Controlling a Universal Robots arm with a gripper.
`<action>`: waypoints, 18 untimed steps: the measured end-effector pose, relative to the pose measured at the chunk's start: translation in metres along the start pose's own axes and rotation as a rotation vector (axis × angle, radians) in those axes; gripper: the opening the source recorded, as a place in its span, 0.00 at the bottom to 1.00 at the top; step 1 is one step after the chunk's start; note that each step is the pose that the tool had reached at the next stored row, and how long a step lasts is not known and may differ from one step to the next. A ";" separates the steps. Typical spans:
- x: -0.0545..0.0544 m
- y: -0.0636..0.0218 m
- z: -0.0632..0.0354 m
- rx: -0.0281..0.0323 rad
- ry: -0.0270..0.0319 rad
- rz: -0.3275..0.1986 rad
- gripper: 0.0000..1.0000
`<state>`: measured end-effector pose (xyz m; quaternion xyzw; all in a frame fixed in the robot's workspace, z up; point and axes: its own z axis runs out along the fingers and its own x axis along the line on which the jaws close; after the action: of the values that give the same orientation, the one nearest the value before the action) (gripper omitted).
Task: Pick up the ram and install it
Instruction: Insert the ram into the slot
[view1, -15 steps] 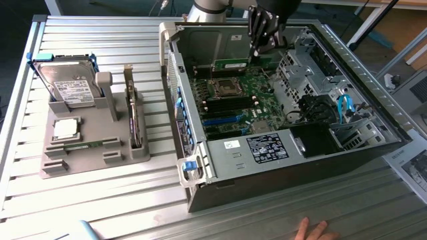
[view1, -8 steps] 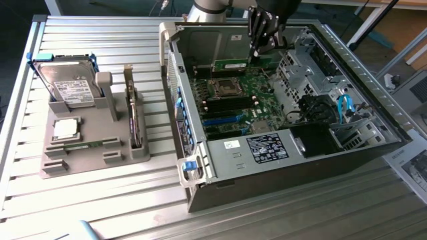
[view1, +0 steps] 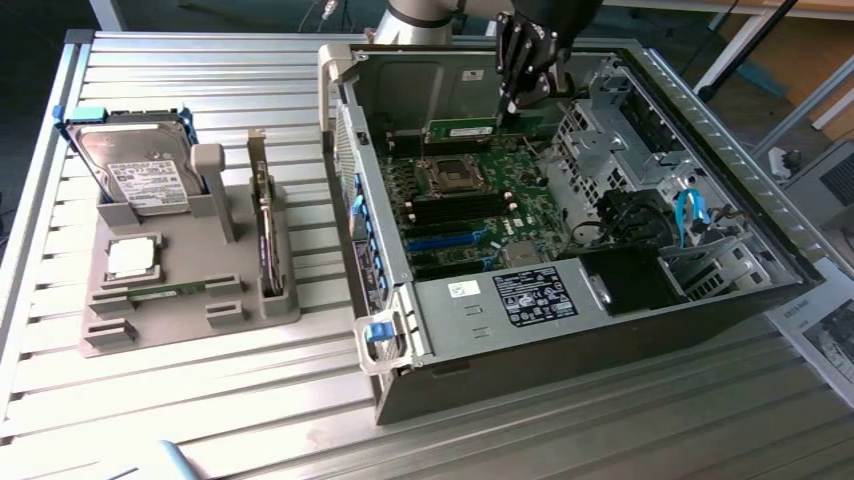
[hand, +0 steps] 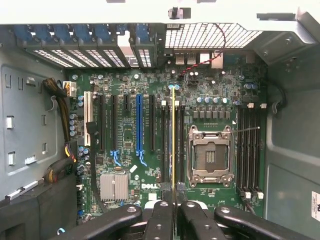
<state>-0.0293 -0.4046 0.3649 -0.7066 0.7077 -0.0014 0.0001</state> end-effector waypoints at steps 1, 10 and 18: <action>0.000 -0.0001 0.0000 0.0000 -0.0001 0.000 0.12; 0.001 -0.0121 0.0102 -0.0004 0.0000 0.000 0.12; 0.001 -0.0120 0.0349 -0.0004 0.0000 0.000 0.12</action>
<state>-0.0172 -0.4058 0.3300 -0.7066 0.7077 -0.0013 0.0000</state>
